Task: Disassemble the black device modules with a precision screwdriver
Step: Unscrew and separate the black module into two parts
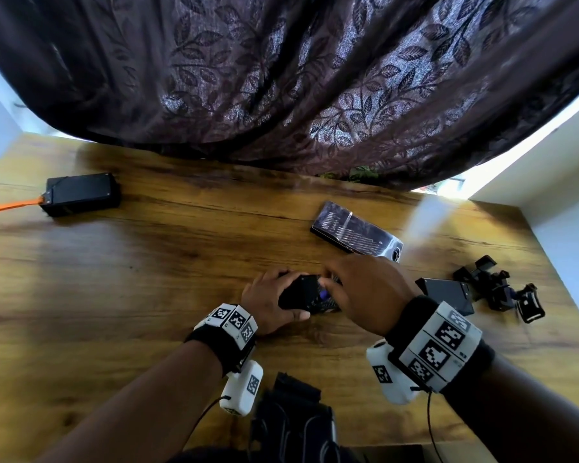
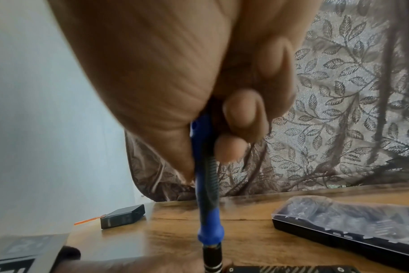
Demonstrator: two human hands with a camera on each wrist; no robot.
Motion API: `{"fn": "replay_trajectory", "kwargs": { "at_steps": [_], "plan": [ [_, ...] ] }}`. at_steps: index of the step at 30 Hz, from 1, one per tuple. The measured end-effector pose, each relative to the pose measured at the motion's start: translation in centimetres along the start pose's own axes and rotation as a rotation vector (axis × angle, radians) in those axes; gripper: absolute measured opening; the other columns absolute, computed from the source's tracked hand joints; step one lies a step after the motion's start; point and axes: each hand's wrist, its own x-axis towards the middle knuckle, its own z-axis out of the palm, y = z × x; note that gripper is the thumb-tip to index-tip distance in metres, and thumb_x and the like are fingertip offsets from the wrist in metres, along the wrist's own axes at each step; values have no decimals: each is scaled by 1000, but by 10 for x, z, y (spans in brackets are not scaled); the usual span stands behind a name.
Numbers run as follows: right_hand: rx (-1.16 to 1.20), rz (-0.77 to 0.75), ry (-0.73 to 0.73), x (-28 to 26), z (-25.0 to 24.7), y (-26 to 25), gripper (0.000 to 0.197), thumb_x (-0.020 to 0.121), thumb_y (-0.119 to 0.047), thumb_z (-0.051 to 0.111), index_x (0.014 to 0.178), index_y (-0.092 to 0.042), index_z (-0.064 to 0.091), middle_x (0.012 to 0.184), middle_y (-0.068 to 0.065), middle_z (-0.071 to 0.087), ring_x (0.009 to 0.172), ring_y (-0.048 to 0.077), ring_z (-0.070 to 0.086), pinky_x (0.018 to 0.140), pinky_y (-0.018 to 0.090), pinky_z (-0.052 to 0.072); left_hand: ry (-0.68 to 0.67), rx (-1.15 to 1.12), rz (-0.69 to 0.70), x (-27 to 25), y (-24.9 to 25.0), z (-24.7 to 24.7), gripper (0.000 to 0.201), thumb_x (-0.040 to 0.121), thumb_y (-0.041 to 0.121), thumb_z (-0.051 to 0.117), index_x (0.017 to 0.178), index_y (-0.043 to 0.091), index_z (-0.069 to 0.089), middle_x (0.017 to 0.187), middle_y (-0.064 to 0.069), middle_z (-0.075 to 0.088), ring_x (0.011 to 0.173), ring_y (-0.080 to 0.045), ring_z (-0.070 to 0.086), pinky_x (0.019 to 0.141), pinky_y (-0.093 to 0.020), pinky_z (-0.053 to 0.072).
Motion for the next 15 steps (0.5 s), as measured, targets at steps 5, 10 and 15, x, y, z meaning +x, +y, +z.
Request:
{"fn": "replay_trajectory", "kwargs": {
  "at_steps": [5,10,15],
  "plan": [
    [51,-9,-13,-2,-1,8,27,100,-44,52,124,-32,54,115,-7,51,97,12,58,77,31,52,28,-21,19,-1,0,1,86,84,60,72,156,45,27,160,10,24,146,-20,25,118,-45,25],
    [55,-109,-62,-5,0,10,45,94,-22,64,133,-35,48,120,-10,42,107,11,49,84,33,55,14,-13,10,-1,0,0,87,85,60,71,157,43,25,161,9,22,147,-20,23,119,-45,23],
    [32,-55,-75,-5,-7,4,16,98,-33,55,114,-35,54,103,-13,58,89,12,56,73,31,49,11,-8,7,-2,1,0,87,85,60,70,157,43,24,162,9,23,147,-20,23,118,-45,22]
  ]
}}
